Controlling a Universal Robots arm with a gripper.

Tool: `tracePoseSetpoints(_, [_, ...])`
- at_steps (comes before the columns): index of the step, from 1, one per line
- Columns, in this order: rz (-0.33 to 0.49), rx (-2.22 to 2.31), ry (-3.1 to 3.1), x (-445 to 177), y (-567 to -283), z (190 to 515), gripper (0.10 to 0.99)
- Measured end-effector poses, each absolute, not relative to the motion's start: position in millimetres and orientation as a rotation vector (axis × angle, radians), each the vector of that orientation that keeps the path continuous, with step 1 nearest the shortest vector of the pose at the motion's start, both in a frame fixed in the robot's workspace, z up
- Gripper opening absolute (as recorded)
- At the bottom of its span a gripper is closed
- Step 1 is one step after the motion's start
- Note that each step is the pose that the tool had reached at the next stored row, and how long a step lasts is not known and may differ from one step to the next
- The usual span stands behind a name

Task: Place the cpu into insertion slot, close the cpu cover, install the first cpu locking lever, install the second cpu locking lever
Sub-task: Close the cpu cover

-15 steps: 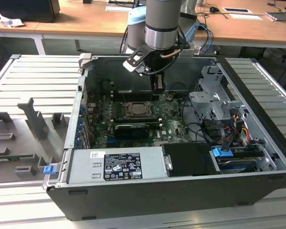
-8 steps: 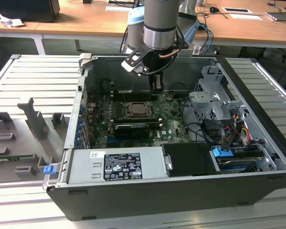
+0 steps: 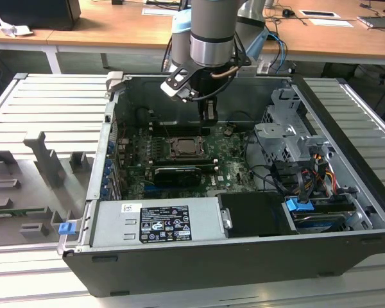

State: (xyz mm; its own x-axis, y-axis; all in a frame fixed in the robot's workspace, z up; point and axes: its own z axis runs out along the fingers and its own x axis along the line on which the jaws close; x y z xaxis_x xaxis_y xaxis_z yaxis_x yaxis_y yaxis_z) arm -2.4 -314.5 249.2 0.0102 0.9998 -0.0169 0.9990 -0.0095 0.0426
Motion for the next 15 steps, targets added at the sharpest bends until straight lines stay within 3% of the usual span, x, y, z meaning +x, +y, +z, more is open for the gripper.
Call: tracePoseSetpoints(15, [0.028,2.202,2.181,-15.0,-314.6,248.5,0.106])
